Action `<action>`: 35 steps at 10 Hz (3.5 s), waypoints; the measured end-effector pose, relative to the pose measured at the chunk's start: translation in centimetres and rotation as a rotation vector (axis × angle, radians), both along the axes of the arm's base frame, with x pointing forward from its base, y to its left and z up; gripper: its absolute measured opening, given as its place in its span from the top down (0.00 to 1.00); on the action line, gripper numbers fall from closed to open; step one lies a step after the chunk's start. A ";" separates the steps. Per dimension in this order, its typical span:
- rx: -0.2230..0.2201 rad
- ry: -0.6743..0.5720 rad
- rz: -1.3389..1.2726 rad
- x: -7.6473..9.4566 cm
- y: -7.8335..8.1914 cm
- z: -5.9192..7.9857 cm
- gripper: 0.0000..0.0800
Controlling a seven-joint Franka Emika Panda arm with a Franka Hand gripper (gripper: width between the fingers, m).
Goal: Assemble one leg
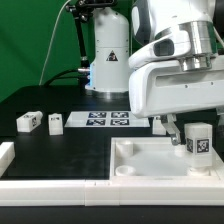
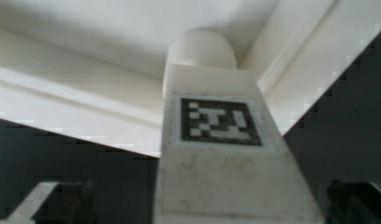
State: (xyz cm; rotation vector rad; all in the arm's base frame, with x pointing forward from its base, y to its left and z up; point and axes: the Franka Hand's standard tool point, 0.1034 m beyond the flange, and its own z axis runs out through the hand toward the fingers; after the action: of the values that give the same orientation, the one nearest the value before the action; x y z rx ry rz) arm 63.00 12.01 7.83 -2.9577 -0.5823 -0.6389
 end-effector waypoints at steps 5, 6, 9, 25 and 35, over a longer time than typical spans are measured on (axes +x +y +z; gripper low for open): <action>-0.007 0.045 0.006 -0.3 0.1 -0.2 0.19; -0.008 0.051 0.003 -0.3 -0.1 -0.2 0.19; -0.035 0.281 -0.013 -0.9 0.3 0.1 0.19; 0.107 0.393 -0.615 1.1 -0.6 0.4 0.63; 0.231 0.397 -1.223 1.2 -1.1 0.2 0.43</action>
Offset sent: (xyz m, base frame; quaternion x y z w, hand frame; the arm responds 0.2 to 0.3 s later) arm 0.0000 0.0000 0.0000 0.0000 0.0000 0.0000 1.0000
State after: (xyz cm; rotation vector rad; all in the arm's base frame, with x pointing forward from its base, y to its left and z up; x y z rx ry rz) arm 64.20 10.88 8.06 -2.7645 1.2944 -0.0758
